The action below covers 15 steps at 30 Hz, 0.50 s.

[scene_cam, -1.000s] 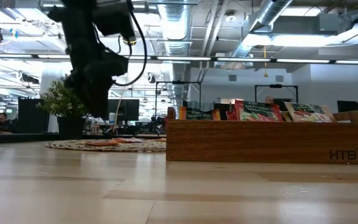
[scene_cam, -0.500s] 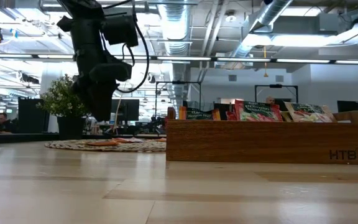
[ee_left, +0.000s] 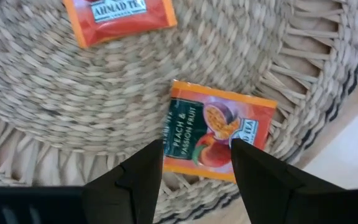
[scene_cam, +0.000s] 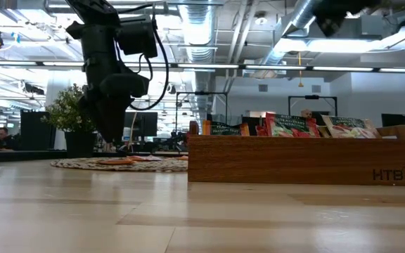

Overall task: Pick & Place Tea
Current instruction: Put the orange tea bag into the left slot of the wooden organizer

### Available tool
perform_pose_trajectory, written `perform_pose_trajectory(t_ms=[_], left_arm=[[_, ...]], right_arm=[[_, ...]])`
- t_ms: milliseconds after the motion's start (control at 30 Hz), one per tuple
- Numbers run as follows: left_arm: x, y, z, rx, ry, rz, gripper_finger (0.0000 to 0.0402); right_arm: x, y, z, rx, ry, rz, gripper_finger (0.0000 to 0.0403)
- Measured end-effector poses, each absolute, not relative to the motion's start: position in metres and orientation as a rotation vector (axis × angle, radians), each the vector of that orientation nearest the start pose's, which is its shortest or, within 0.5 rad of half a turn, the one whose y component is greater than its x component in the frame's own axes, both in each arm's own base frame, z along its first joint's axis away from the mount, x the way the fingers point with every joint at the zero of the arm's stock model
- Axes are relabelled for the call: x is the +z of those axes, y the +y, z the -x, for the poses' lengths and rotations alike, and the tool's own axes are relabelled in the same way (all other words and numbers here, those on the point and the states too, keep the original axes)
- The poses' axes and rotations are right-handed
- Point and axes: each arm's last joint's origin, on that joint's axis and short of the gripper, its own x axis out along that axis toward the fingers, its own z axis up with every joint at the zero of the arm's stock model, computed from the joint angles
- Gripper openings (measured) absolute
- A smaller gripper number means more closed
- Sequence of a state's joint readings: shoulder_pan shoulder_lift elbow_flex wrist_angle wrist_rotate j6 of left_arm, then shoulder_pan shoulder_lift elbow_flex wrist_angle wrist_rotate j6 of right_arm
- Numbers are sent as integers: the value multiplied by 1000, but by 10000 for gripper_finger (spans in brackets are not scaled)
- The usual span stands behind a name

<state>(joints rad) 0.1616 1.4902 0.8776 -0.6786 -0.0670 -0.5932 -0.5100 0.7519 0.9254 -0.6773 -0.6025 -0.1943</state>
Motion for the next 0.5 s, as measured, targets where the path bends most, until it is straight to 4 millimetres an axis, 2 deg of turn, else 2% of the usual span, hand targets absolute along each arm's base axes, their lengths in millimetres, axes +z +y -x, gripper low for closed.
perform_pose_trajectory(t_ms=[267, 500], left_arm=[[182, 44, -257, 571, 1198, 576, 182], [182, 50, -255, 578, 1196, 606, 182]], right_arm=[[277, -43, -97, -96, 305, -225, 0], [251, -34, -82, -153, 124, -233, 0]])
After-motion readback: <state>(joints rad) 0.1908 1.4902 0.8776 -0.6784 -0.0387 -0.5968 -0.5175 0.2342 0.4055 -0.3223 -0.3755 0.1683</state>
